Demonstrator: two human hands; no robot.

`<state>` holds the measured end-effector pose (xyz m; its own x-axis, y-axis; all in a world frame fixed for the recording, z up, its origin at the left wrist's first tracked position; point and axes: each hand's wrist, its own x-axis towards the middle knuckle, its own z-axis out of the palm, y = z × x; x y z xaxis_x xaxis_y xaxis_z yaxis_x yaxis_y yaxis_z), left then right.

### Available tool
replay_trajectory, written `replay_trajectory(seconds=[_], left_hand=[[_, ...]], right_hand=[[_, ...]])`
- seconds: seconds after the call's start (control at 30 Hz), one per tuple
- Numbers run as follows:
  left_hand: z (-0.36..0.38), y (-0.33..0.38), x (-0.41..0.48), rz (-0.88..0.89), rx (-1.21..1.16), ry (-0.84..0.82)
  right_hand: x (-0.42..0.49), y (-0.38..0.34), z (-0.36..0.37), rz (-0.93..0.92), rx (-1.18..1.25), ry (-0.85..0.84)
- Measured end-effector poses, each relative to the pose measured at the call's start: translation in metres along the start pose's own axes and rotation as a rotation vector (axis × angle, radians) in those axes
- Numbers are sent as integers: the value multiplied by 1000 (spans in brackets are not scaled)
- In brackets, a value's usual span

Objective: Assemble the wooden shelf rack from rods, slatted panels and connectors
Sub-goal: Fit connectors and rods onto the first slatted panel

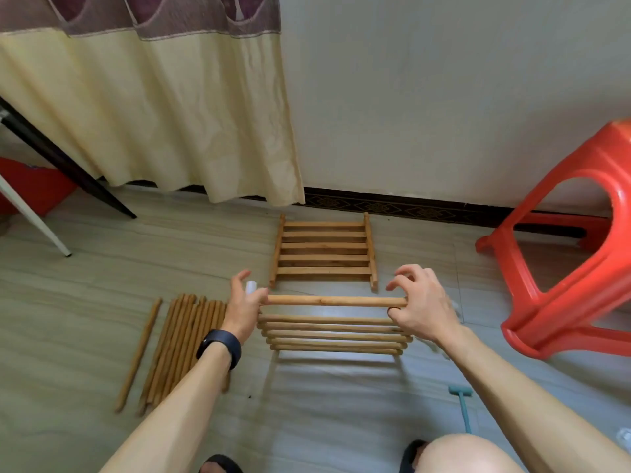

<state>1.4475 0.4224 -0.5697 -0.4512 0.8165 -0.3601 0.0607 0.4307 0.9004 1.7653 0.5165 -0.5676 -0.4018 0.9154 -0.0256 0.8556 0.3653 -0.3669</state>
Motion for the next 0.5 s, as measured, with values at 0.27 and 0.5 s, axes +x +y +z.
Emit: replay_trajectory(seconds=[0.27, 0.5], left_hand=[[15, 12, 12, -181, 259, 168], [21, 13, 29, -196, 528, 309]], right_hand=[[-4, 2, -5, 666, 659, -73], [5, 0, -8, 750, 768, -127]])
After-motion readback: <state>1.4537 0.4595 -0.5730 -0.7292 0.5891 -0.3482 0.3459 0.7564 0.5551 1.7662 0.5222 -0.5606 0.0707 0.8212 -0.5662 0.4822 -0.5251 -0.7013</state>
